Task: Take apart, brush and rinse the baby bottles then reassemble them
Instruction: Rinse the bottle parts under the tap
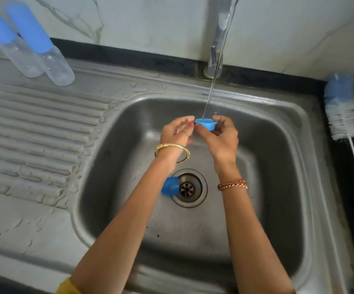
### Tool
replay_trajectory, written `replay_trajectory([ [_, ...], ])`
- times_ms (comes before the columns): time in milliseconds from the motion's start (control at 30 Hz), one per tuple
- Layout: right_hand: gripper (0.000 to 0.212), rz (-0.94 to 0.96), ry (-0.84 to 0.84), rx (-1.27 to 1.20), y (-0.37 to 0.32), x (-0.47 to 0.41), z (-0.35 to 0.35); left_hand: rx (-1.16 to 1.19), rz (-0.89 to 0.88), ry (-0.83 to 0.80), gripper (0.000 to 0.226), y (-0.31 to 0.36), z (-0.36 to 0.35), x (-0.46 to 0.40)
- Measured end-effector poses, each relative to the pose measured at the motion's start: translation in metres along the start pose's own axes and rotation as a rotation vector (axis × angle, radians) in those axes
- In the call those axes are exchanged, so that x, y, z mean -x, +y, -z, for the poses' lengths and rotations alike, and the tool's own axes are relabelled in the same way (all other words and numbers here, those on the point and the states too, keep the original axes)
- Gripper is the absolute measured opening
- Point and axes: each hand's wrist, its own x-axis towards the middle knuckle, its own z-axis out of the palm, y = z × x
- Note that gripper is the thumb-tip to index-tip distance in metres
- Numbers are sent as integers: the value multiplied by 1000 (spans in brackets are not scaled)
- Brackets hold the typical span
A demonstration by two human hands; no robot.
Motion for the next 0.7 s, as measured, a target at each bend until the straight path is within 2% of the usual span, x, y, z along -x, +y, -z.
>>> replay_trajectory([
  [100,23,29,31,-32,-3,-4,-2,189,45,-24,31,-4,-6,-2],
  [167,7,79,-3,-34,-9,-6,-4,340,66,-39,34,-6,-9,-5],
  [267,11,173,-10,103,-13,-8,-8,427,35,-81,36,-4,-12,-11],
  [400,6,263,30,60,-20,-10,-7,390,-68,-108,28,1,-8,-16],
  [500,24,386,23,126,-28,-7,-4,298,-138,-119,20,13,-9,-16],
  [567,32,429,3,58,-32,-7,-4,337,-93,-106,14,24,-16,-18],
  [633,30,474,7,12,-34,-7,-6,407,35,-70,18,32,-24,-25],
  [700,26,573,60,116,-30,-6,-4,465,171,-59,23,38,-31,-32],
])
